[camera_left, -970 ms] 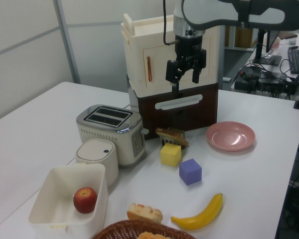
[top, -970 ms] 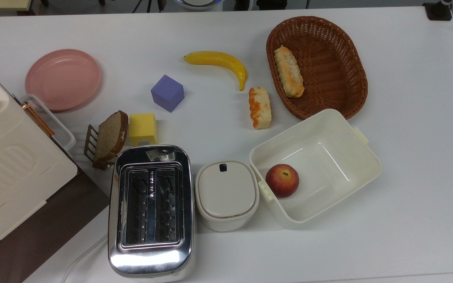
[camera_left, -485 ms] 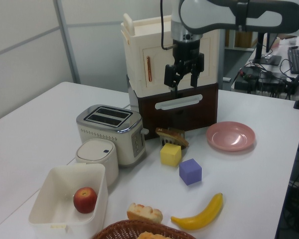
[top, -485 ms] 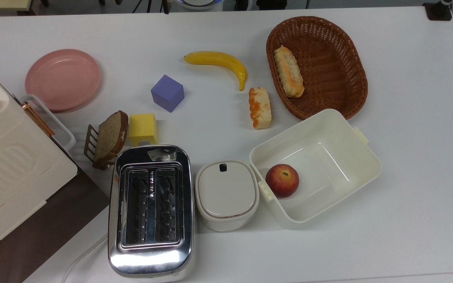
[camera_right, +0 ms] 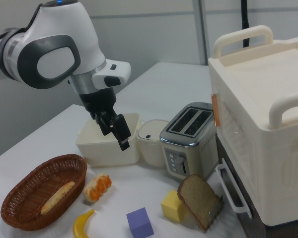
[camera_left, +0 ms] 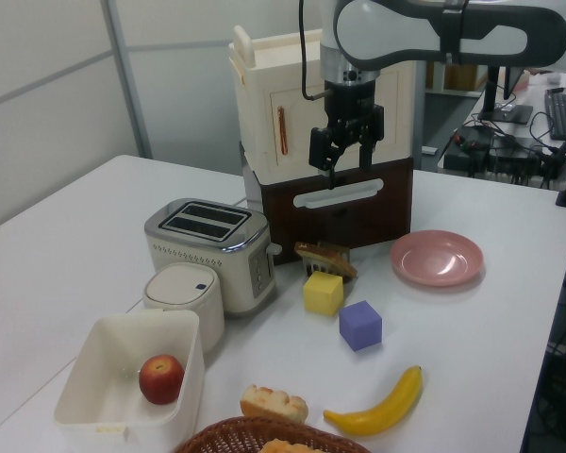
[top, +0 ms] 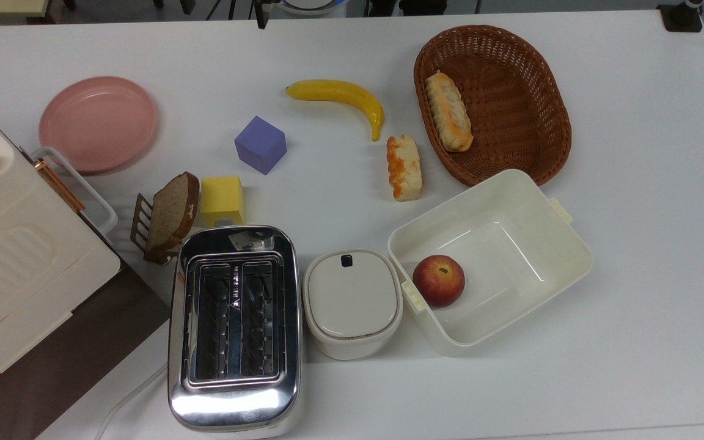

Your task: Put the bread on the table

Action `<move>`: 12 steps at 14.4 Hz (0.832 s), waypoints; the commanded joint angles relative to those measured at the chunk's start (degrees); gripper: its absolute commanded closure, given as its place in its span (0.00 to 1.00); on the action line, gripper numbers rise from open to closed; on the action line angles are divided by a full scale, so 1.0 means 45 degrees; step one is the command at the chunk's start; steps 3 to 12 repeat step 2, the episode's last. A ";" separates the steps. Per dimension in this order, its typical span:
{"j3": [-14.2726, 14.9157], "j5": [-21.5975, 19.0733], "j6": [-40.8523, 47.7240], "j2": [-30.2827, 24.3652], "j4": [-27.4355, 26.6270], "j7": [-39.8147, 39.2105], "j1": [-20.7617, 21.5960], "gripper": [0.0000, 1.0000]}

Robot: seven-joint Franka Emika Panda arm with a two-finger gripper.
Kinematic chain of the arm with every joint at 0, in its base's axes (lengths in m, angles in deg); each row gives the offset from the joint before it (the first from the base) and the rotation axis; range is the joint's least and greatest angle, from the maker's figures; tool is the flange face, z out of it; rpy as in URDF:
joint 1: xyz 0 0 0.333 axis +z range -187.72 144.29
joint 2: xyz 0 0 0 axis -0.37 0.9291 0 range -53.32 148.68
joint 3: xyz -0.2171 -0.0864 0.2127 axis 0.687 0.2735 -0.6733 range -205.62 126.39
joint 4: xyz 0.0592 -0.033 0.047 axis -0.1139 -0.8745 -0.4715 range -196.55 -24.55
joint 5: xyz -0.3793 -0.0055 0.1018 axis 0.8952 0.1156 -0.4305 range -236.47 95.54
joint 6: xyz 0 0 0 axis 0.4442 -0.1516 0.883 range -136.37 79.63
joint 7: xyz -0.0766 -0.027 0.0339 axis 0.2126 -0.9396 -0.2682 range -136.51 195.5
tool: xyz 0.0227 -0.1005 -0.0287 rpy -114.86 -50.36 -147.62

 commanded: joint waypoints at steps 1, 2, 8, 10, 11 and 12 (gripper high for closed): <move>0.0264 0.0163 -0.0096 -0.0172 -0.0184 -0.0132 0.0325 0.00; 0.0264 0.0143 -0.0077 -0.0172 -0.0184 -0.0171 0.0325 0.00; 0.0264 0.0143 -0.0077 -0.0172 -0.0184 -0.0171 0.0325 0.00; 0.0264 0.0143 -0.0077 -0.0172 -0.0184 -0.0171 0.0325 0.00; 0.0264 0.0143 -0.0077 -0.0172 -0.0184 -0.0171 0.0325 0.00; 0.0264 0.0143 -0.0077 -0.0172 -0.0184 -0.0171 0.0325 0.00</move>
